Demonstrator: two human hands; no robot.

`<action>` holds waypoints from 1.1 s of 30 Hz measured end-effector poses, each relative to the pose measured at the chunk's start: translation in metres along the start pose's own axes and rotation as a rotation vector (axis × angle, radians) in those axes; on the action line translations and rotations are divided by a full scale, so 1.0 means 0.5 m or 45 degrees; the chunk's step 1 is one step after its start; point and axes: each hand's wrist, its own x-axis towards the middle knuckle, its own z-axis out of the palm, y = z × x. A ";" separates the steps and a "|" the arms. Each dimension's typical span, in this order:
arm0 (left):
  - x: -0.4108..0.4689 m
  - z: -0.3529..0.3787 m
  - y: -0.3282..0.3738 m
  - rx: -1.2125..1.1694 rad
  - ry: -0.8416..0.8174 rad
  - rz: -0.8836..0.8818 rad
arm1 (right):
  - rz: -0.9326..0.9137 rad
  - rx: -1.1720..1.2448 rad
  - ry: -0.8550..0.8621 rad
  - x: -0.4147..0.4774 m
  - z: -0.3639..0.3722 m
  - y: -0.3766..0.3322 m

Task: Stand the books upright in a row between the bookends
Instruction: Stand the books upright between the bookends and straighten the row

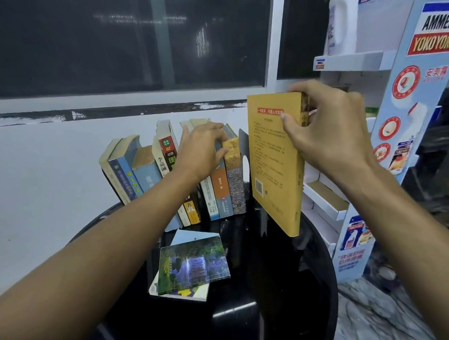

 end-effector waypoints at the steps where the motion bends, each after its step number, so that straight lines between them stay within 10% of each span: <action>1: 0.000 0.000 -0.002 -0.015 0.000 -0.004 | 0.003 -0.001 -0.005 0.001 0.006 0.003; 33: -0.012 0.002 -0.016 -0.063 0.066 -0.045 | -0.068 -0.060 0.122 0.163 0.103 -0.014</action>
